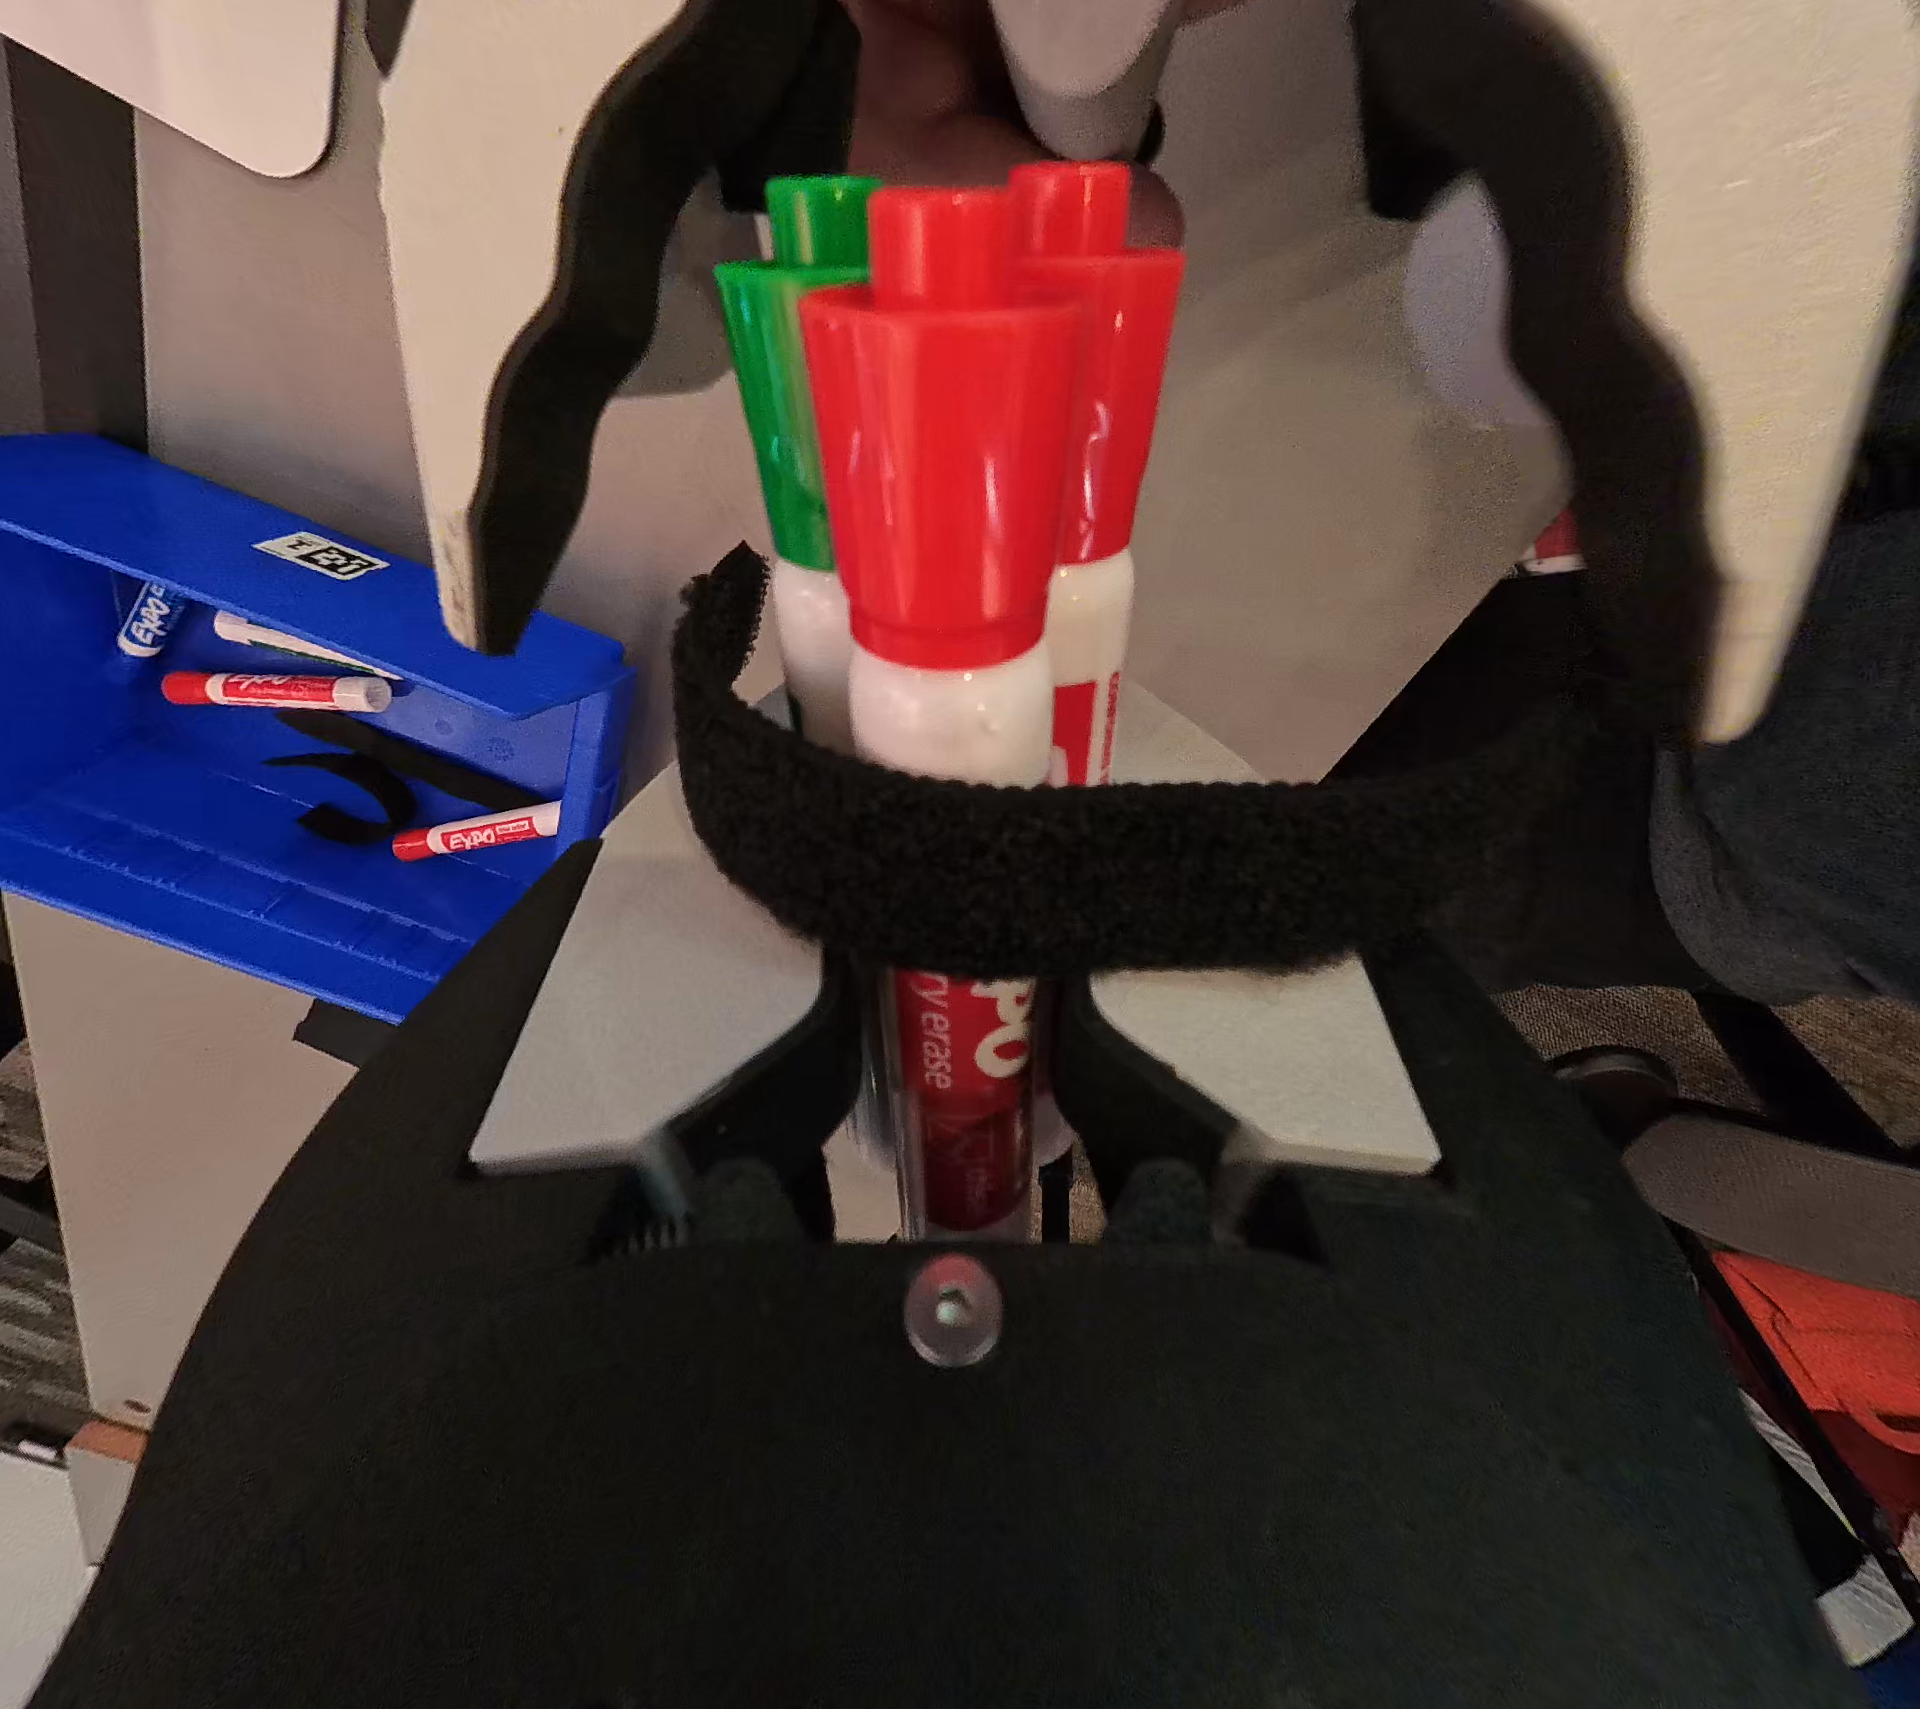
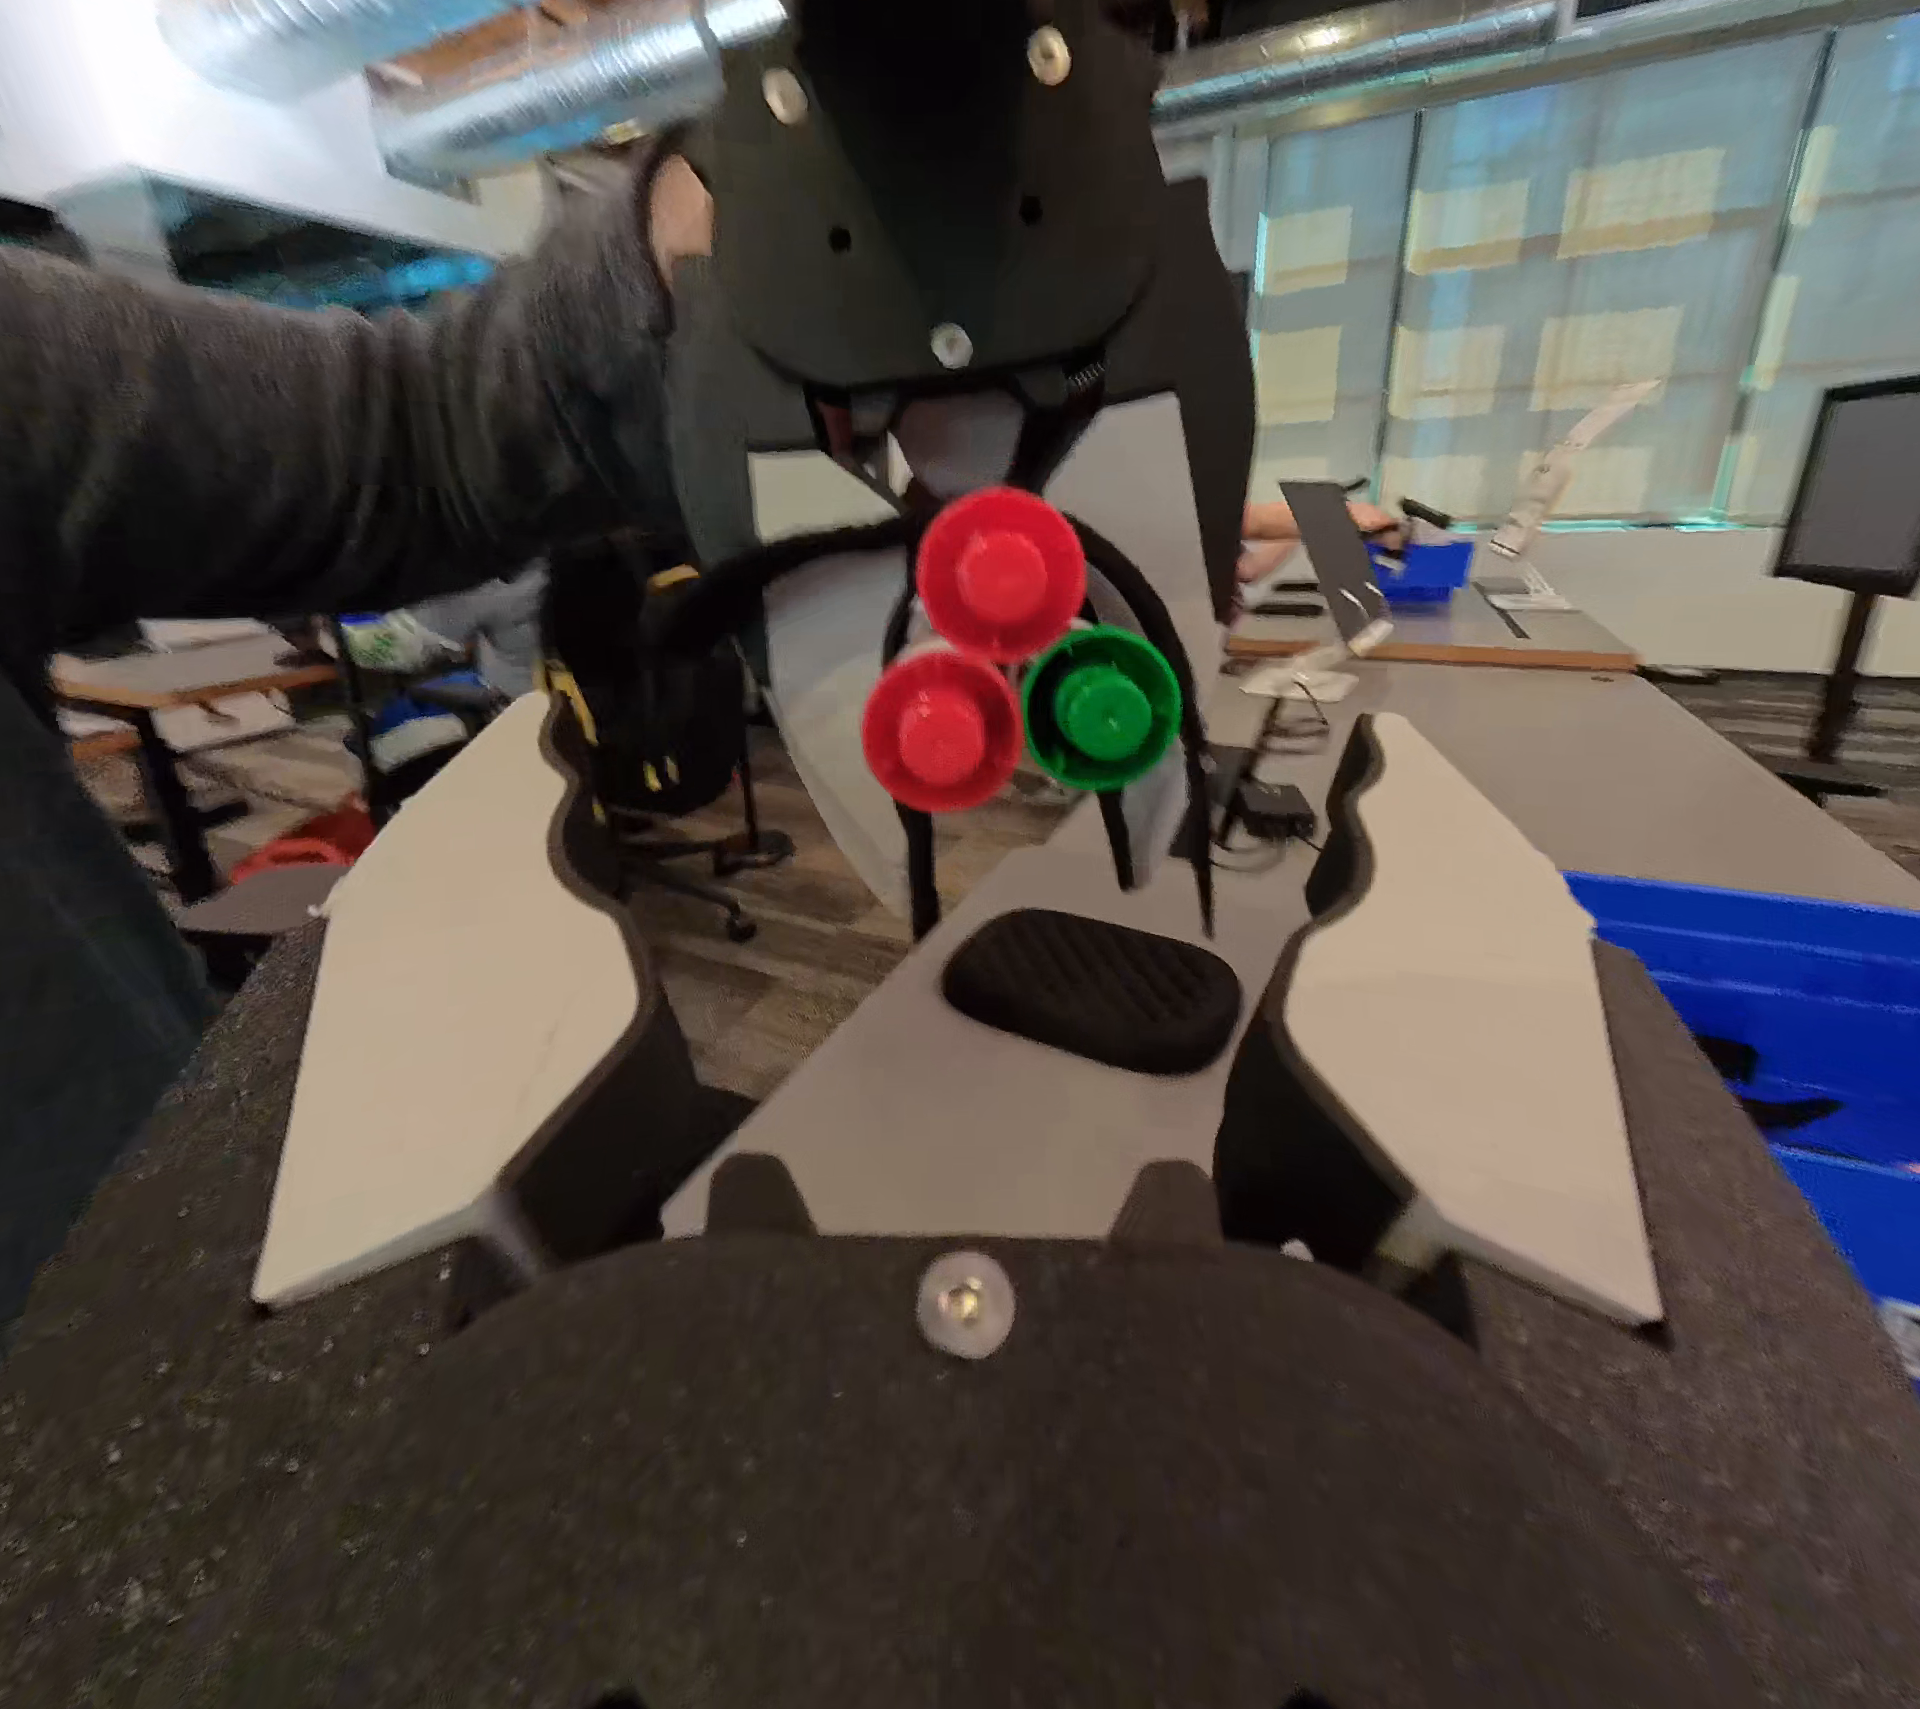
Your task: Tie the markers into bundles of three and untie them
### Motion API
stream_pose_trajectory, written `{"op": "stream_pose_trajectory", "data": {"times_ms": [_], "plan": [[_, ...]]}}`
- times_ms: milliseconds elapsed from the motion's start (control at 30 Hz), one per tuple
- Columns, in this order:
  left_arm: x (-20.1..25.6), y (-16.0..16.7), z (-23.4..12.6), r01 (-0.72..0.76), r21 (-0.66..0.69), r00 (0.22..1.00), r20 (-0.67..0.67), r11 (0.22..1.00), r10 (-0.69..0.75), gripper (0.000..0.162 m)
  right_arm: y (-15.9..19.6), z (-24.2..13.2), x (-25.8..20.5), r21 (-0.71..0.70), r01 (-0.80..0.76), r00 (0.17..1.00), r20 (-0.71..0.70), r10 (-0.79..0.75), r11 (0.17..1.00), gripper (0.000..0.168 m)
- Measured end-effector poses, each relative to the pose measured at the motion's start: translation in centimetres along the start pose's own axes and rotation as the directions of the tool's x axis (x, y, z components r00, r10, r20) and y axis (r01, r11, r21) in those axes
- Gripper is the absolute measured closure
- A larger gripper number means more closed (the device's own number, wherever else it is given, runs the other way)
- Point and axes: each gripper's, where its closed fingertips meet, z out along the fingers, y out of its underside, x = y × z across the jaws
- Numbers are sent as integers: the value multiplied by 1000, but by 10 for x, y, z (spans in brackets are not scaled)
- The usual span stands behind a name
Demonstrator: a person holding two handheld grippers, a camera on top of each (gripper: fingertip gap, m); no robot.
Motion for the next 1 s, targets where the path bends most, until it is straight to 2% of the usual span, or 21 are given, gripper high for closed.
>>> {"op": "stream_pose_trajectory", "data": {"times_ms": [100, 267, 400, 433, 467, 500, 700, 867, 1000], "plan": [[-2, 1, 0, 5, -8, 1000, 8, 1000, -5, 57, -6, 3, -1, 23, -76, 997, -5, 76, 997, 34], [-4, -1, -1, 7, -14, 1000, 17, 1000, -7, 57, -14, 2, 4, 86, -179, 983, -23, 182, 980, 48], [-5, -3, -2, 3, -17, 1000, 24, 1000, -2, 56, -9, 5, 4, 55, -179, 983, -40, 182, 982, 55], [-5, -4, -2, -1, -19, 1000, 25, 1000, 1, 69, -11, 5, 4, 68, -178, 983, -36, 181, 982, 58], [-5, -5, -2, -5, -19, 1000, 26, 1000, 5, 68, -11, 4, 4, 70, -171, 984, -37, 174, 983, 65], [-4, -5, -2, -6, -19, 1000, 24, 1000, 7, 56, -9, 4, 4, 61, -165, 985, -42, 168, 984, 67], [-4, -9, -6, -13, -15, 1000, 26, 1000, 14, 56, -10, 0, 6, 72, -113, 992, -49, 116, 991, 83], [-5, -10, -8, -18, -10, 1000, 25, 1000, 18, 119, -9, -2, 7, 59, -80, 995, -51, 83, 995, 89], [-4, -12, -9, -24, -4, 999, 23, 1000, 24, 118, -7, -5, 9, 68, -81, 996, -40, 84, 994, 98]]}}
